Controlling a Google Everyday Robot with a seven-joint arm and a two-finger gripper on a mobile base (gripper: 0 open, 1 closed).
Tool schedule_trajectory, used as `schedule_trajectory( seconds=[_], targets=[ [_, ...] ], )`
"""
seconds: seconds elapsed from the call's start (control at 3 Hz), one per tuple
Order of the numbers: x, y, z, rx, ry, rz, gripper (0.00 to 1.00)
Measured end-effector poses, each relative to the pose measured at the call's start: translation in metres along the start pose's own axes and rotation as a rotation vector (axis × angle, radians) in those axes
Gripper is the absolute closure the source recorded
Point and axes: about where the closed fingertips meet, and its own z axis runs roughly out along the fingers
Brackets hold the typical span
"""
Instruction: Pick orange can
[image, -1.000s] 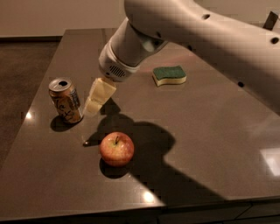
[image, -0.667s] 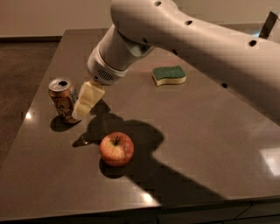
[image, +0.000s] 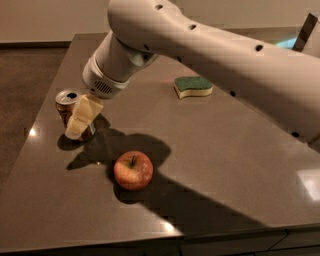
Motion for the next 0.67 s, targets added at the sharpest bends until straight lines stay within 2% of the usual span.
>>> schedule_trajectory(
  seconds=[0.33,0.67],
  targets=[
    [-0.0085,0.0029,0.0072,-0.027,-0.017,-0.009,0.16],
    [-0.0148,0.0065,0.0098,-0.053,-0.036,-0.018,0.39]
  ],
)
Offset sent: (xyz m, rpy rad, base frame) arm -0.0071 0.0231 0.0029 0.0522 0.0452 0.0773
